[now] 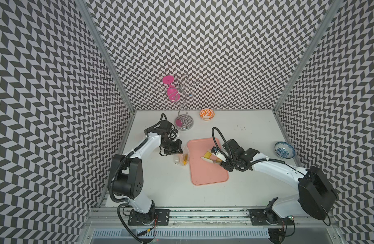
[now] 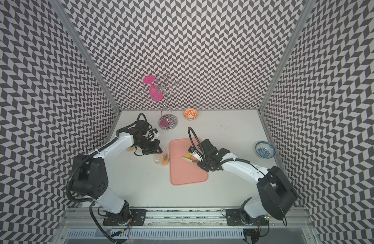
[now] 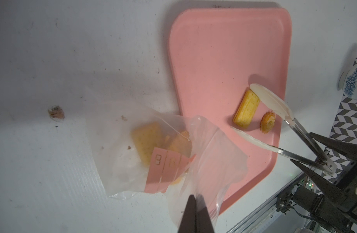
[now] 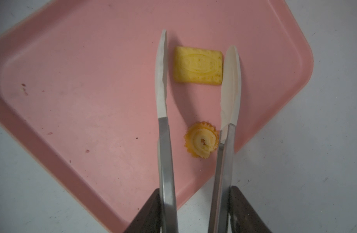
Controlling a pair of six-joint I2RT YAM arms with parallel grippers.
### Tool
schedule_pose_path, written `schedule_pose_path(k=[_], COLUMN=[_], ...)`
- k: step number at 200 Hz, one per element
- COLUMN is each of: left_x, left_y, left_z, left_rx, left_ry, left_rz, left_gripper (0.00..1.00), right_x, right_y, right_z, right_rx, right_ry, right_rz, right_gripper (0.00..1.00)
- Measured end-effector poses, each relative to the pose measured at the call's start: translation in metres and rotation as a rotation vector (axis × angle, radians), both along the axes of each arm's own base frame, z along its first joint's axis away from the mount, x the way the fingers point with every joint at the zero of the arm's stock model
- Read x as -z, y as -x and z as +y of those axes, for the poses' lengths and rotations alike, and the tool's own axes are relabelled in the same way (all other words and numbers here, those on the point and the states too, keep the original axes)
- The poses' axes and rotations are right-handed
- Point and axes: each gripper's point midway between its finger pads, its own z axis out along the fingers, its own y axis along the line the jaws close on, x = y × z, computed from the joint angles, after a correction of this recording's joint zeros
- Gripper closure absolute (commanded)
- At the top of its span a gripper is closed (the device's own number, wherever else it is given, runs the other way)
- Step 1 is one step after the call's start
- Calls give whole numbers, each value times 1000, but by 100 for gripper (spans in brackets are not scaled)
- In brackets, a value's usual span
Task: Put the cookies into a resealable bag to prevent moisture
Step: Pick up the cookie from the tray, then place the cookie in the ziploc bag.
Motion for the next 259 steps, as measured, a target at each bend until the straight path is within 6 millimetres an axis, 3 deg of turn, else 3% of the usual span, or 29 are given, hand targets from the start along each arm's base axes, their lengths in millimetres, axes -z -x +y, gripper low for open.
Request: schedule_pose_path(k=[75, 126, 204, 228, 259], left_x=[0, 0, -9, -10, -10], left_y=[0, 0, -6, -6, -6], left_z=[0, 0, -3, -3, -3], left_rx=[0, 1, 12, 16, 19], left_ry=[1, 2, 14, 13, 10], left_rz=[1, 1, -19, -20, -18], left_gripper=[100, 100, 100, 100, 100], right_x=[-9, -48, -109, -109, -82], right_y=[-2, -1, 12, 11, 6], right_z=[1, 7, 65, 76, 85], right_rx=[5, 6, -157, -213, -271], right_ry=[-12, -136, -527, -553, -500], right_rz=[-17, -77, -115, -116, -82], right_gripper=[55, 55, 56, 56, 56])
